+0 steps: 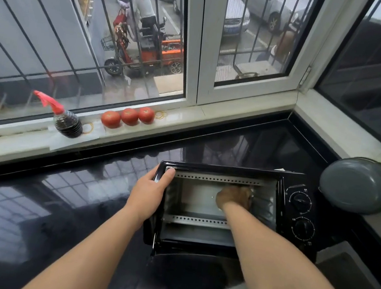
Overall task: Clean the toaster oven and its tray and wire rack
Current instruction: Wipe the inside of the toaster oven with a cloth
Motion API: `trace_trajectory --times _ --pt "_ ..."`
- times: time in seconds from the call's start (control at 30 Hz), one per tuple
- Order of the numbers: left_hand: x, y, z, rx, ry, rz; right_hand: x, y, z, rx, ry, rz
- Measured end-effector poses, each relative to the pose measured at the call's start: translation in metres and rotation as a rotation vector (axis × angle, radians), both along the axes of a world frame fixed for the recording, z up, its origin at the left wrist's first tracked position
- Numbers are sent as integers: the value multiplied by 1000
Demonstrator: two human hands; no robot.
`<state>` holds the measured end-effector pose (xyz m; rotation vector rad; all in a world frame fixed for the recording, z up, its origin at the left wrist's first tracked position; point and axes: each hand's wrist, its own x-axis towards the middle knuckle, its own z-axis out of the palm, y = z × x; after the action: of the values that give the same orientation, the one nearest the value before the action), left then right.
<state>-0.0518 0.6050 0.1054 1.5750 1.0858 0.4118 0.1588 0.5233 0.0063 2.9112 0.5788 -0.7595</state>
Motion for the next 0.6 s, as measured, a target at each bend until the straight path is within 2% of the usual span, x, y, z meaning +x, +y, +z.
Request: trace_trajectory --times 0.17,0.3,0.4,0.5,0.6 --pt "0 0 -3 4 -1 23 -17 5 -2 -19 20 3" --pt "0 -3 -3 15 -5 27 -22 7 -2 -195 140 229" --pt "0 -1 -3 15 0 30 -30 20 1 -236 282 341" --pt "-1 2 -9 15 -17 13 -55 39 7 -148 459 479" --pt "-3 2 -14 21 -28 8 -74 54 6 -27 557 505"
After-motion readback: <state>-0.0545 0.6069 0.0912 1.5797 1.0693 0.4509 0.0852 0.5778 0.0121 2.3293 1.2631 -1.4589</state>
